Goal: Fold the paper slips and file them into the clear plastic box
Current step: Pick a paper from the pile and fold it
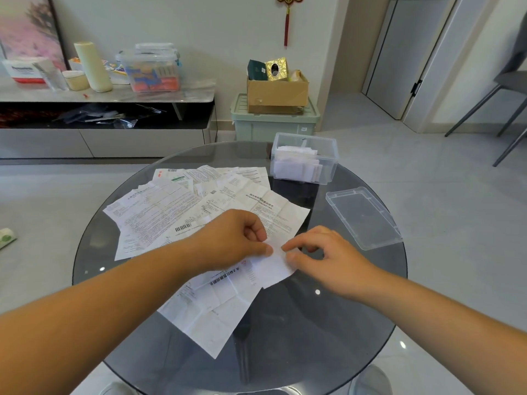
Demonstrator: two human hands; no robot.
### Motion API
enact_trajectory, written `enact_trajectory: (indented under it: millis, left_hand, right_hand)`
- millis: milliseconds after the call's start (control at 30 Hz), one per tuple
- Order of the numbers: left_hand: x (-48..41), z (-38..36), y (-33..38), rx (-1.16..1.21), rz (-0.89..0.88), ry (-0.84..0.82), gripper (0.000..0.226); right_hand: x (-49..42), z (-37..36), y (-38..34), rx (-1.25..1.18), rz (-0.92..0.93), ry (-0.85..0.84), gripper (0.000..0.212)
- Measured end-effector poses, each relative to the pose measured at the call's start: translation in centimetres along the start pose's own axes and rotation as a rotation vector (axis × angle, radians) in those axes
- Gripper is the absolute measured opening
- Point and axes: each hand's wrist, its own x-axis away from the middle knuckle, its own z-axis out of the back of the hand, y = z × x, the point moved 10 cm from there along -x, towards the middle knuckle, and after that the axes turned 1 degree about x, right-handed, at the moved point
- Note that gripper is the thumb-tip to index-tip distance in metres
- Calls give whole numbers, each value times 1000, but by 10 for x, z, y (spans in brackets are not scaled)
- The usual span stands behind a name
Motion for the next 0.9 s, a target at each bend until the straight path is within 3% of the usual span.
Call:
enact_trajectory:
  millis: [167,300,400,533,700,900]
  left_hand:
    - [8,-3,-5,243,50,-100,16]
    - [15,5,4,298,-44,-42,11]
    - [21,16,13,176,-137,75,14]
    - [32,12,18,-54,-204,87,30]
    - [41,-9,9,-439,-369,94,41]
    - [43,-15,3,-534,-407,181,45]
  right_hand:
    - [2,12,2,-338,-129,92,43]
    - [2,17,2,-486,-176,101,28]
    - [2,25,-7,-572,-108,128,19]
    - [11,41,-27,-261,102,238,16]
    - [28,4,-38,192,350,64,3]
    - [28,-5,-36,262,378,46,6]
